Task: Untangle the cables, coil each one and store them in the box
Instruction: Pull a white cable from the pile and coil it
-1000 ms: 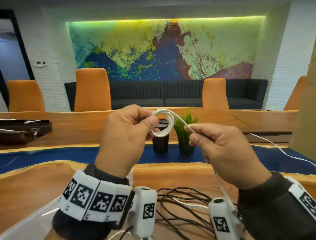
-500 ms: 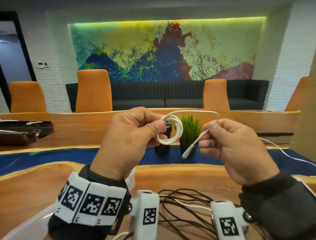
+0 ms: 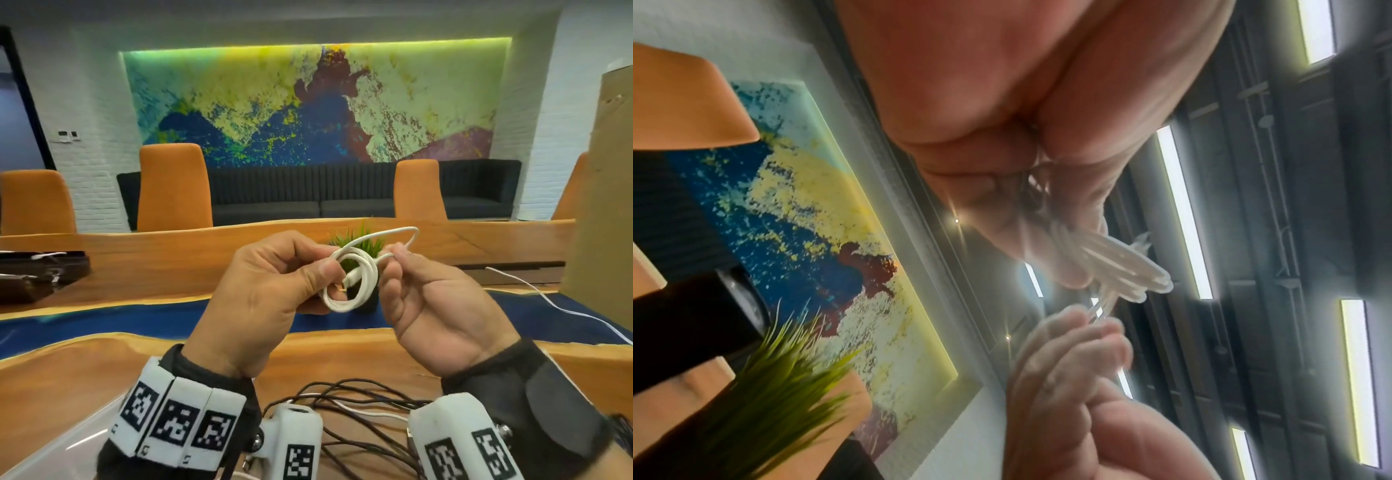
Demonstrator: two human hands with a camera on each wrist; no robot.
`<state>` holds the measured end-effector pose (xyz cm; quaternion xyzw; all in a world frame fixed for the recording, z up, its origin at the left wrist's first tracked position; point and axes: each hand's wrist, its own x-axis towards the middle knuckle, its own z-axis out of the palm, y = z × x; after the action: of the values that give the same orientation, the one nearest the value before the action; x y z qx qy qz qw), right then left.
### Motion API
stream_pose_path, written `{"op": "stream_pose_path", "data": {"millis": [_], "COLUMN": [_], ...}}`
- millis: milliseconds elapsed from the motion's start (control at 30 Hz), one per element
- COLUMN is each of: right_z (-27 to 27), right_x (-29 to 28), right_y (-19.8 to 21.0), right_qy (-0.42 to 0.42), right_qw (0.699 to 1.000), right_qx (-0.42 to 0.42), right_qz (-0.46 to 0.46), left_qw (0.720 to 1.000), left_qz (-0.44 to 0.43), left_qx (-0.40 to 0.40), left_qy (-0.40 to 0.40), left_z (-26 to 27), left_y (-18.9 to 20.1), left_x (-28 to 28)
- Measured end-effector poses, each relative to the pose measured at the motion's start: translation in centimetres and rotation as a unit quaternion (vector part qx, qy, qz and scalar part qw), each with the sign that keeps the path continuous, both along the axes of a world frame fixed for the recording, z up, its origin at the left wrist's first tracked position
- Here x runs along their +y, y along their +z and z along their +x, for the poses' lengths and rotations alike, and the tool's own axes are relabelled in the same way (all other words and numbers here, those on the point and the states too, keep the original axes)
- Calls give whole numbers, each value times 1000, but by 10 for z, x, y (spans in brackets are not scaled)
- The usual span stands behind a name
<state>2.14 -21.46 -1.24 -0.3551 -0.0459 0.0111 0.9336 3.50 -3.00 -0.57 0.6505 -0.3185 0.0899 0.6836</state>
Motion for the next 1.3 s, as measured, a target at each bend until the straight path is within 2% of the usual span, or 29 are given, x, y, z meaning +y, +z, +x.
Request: {"op": "stream_pose_path", "data": {"millis": [100, 200, 367, 433, 533, 600, 633, 667, 733, 767, 800, 867, 933, 1100, 1133, 1167, 1200, 1267, 1300], "right_z": [-4, -5, -12, -13, -11, -10, -10, -11, -12, -12, -13, -15, -16, -19, -18, -16, -12, -6, -4], "right_x": [4, 3, 13, 16, 11, 5, 0, -6, -21, -28, -34, -41, -46, -40, -37, -36, -36, -36, -35], "right_y": [-7, -12, -14, -15, -11, -6, -4, -1, 5, 8, 11, 16, 19, 18, 17, 15, 13, 9, 6], "right_qy": [139, 207, 205, 202, 140, 93, 49, -20, -188, -252, -299, -369, -412, -467, -470, -466, -454, -403, -371], "right_qw": [988, 969, 936, 936, 947, 944, 928, 888, 745, 687, 664, 647, 631, 589, 584, 590, 609, 673, 712], "right_qx": [-34, -98, -151, -147, -123, -118, -122, -130, -159, -174, -185, -209, -237, -278, -281, -275, -260, -210, -185], "right_qz": [-53, -93, -243, -248, -263, -294, -349, -440, -621, -659, -661, -633, -613, -598, -599, -599, -596, -584, -567], "left_qw": [1000, 997, 992, 987, 975, 970, 970, 970, 967, 968, 969, 971, 960, 883, 877, 883, 906, 965, 982], "left_qz": [-18, -41, -15, -3, 9, -1, -11, -22, -32, -22, -4, 45, 114, 304, 318, 315, 279, 148, 88], "left_qx": [-24, -57, -110, -134, -179, -176, -163, -145, -116, -111, -110, -113, -129, -165, -156, -138, -103, -3, 43], "left_qy": [2, 17, 51, 84, 132, 165, 179, 196, 223, 226, 221, 208, 219, 316, 325, 320, 300, 215, 163], "left_z": [4, 7, 2, 4, 9, 14, 15, 17, 20, 21, 21, 19, 20, 21, 21, 21, 22, 20, 15], "left_y": [-5, -6, -9, -12, -14, -13, -11, -8, -2, 0, 1, 0, -5, -13, -13, -12, -11, -7, -4], "left_x": [-4, -3, -7, -10, -9, -4, 0, 5, 19, 24, 27, 25, 20, 16, 16, 15, 16, 16, 15]}}
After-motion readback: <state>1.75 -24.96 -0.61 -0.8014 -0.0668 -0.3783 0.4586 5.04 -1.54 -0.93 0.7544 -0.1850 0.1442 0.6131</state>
